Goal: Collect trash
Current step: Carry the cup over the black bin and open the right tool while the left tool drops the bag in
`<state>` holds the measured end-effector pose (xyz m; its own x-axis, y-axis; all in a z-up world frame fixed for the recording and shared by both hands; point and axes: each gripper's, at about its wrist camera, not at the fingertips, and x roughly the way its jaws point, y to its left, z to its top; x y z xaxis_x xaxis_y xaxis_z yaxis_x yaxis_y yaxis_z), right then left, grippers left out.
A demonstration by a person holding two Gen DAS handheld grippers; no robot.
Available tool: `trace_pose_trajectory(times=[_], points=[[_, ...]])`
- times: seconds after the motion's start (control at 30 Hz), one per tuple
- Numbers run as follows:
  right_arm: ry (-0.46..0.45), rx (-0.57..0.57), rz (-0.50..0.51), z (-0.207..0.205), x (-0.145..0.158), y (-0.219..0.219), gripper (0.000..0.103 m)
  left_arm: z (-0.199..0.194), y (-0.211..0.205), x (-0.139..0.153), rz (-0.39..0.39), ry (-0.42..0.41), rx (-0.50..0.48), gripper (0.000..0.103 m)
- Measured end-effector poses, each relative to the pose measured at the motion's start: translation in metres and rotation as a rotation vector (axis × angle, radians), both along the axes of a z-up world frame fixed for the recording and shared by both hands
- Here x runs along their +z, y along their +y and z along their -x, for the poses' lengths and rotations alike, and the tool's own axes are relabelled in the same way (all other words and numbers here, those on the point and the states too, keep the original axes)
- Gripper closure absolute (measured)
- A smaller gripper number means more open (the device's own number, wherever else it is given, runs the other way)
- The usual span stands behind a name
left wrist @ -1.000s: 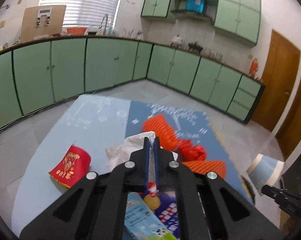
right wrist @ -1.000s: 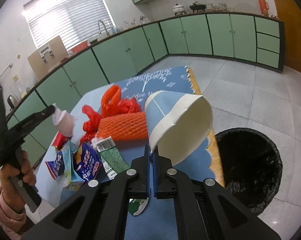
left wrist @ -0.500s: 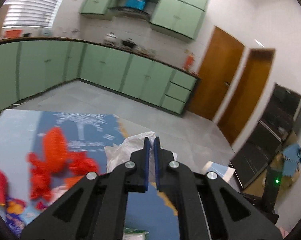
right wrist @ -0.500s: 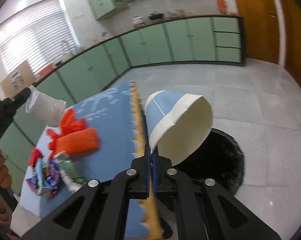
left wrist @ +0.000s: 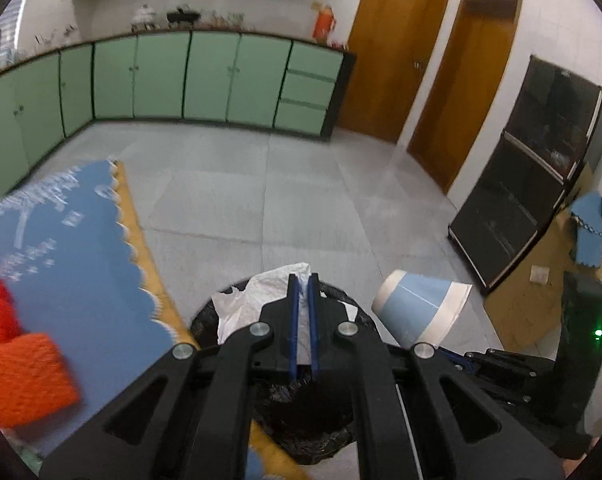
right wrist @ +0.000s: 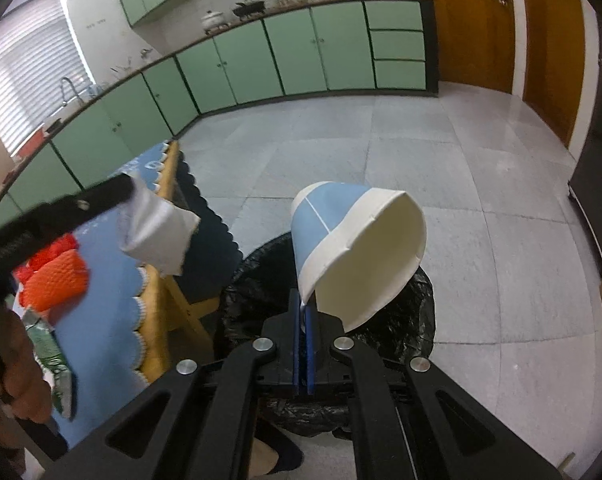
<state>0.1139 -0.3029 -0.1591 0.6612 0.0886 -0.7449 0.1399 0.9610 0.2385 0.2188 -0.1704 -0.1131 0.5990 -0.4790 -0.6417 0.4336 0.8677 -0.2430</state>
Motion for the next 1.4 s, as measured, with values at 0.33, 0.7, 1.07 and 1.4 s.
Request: trace_pose_trajectory(times=[0.33,0.7,1.07,1.4], points=[[0.088,-0.014,-0.002,-0.023,-0.023,-0.017,0.096,-0.032,-0.026,-0.028,0.003,0.109,-0.056,0.068],[0.020,-0.011,0.024,-0.006,0.000,0.003,0.040,0.010,0.038,0.023,-0.019,-0.012,0.099,0.047],[-0.151,0.174,0.011,-0.005,0.048,0.098,0.025,0.092,0.189,0.060,-0.187,-0.150,0.465,0.042],[-0.151,0.293,-0.006,-0.025,0.042,0.179,0.025,0.132,0.335,0.056,-0.296,-0.084,0.803,0.039]])
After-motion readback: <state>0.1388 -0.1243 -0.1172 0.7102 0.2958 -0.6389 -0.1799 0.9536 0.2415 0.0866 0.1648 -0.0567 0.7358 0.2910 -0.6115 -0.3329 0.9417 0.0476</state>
